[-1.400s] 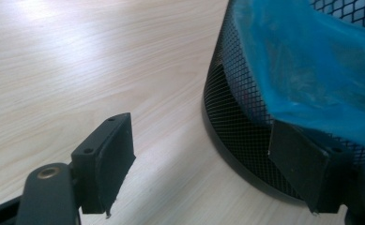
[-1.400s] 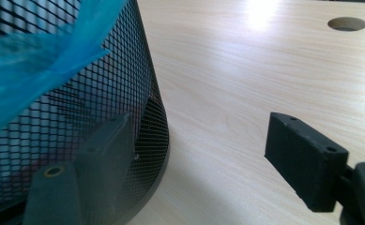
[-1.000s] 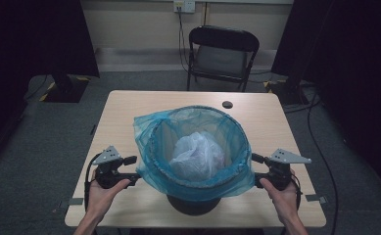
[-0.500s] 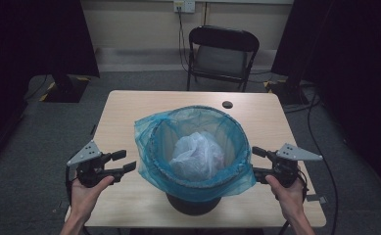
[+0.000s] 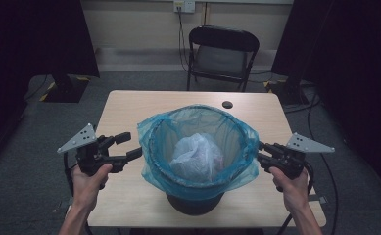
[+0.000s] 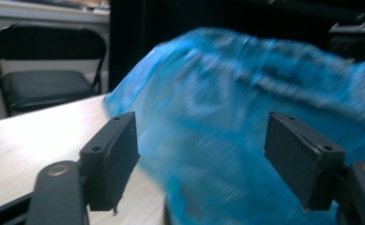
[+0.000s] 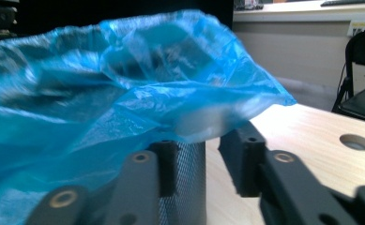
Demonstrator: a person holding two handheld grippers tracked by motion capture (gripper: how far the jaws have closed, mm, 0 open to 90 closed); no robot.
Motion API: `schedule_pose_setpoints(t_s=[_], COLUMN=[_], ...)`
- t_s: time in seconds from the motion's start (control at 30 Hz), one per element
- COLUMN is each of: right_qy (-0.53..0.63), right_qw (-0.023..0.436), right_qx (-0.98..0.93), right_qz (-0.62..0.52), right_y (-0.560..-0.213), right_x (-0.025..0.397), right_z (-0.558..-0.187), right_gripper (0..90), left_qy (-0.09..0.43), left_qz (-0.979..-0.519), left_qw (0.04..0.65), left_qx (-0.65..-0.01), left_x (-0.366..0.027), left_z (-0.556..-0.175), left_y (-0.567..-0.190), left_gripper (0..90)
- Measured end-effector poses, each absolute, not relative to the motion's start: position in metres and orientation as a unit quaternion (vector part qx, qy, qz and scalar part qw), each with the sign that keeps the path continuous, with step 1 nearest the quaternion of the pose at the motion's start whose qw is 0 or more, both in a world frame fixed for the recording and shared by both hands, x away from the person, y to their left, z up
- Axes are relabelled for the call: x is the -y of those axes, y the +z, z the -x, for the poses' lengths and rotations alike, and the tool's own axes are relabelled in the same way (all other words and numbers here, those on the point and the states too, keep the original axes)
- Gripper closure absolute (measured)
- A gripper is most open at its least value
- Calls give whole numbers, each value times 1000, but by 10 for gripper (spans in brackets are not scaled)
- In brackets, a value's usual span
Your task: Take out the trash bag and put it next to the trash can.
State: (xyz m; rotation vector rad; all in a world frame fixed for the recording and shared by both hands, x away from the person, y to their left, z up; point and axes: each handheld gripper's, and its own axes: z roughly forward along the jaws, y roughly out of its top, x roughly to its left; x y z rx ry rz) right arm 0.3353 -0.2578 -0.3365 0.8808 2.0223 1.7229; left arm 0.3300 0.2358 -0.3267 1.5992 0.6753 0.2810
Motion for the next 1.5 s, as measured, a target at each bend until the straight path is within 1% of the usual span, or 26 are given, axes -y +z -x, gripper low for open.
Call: schedule_pose_setpoints(t_s=[0.07,0.1,0.13,0.2,0.23,0.33,0.5,0.63,0.73,0.8,0.87,0.93,0.97,1.0,1.07,1.1,1.13,1.17,1.2,1.27,1.37,1.43,1.5], right_qy=[611,611,606,599,596,604,617,625,631,634,634,638,639,639,637,633,632,632,632,630,628,632,637], right_qw=[168,168,169,166,168,164,155,148,143,138,138,135,136,136,133,133,137,140,138,142,145,141,137], right_qx=[-711,-711,-717,-724,-727,-720,-713,-709,-706,-704,-705,-703,-703,-703,-705,-709,-708,-705,-707,-708,-708,-709,-708], right_qz=[-303,-303,-298,-299,-298,-299,-297,-291,-288,-287,-285,-283,-282,-281,-282,-280,-285,-289,-286,-287,-287,-281,-272], right_y=[-330,-330,-324,-318,-315,-306,-295,-293,-293,-292,-290,-288,-288,-287,-286,-286,-287,-287,-287,-286,-283,-280,-275], right_x=[259,259,258,258,258,260,258,254,252,251,250,250,249,249,248,247,246,246,245,243,239,236,232], right_z=[-335,-335,-335,-337,-338,-341,-345,-346,-348,-348,-349,-348,-348,-348,-348,-347,-346,-346,-346,-347,-350,-352,-353], right_gripper=[775,775,796,807,818,842,866,883,897,900,900,900,891,851,733,651,548,521,505,408,374,373,364], left_qy=[122,122,115,120,121,105,100,102,96,102,105,112,120,126,128,127,128,126,125,123,119,108,113], left_qz=[-704,-705,-703,-705,-703,-692,-692,-702,-710,-713,-712,-715,-717,-717,-717,-718,-719,-721,-722,-722,-722,-719,-720], left_qw=[637,638,643,640,642,660,661,649,644,642,644,640,637,636,637,637,636,634,633,636,642,652,653], left_qx=[-290,-286,-281,-279,-279,-274,-272,-273,-267,-263,-260,-257,-256,-256,-252,-250,-249,-248,-248,-243,-228,-216,-204], left_x=[-232,-230,-228,-227,-227,-225,-217,-210,-206,-206,-206,-206,-205,-205,-207,-207,-207,-206,-205,-203,-197,-193,-188], left_z=[-330,-330,-330,-331,-332,-335,-340,-341,-342,-342,-341,-340,-339,-337,-337,-337,-338,-338,-339,-338,-336,-336,-335], left_y=[-324,-323,-321,-319,-317,-312,-308,-305,-303,-301,-299,-298,-297,-295,-293,-293,-292,-292,-291,-289,-283,-278,-272], left_gripper=[238,238,237,259,256,257,243,247,331,400,549,637,652,690,804,831,848,882,895,900,900,900,900])
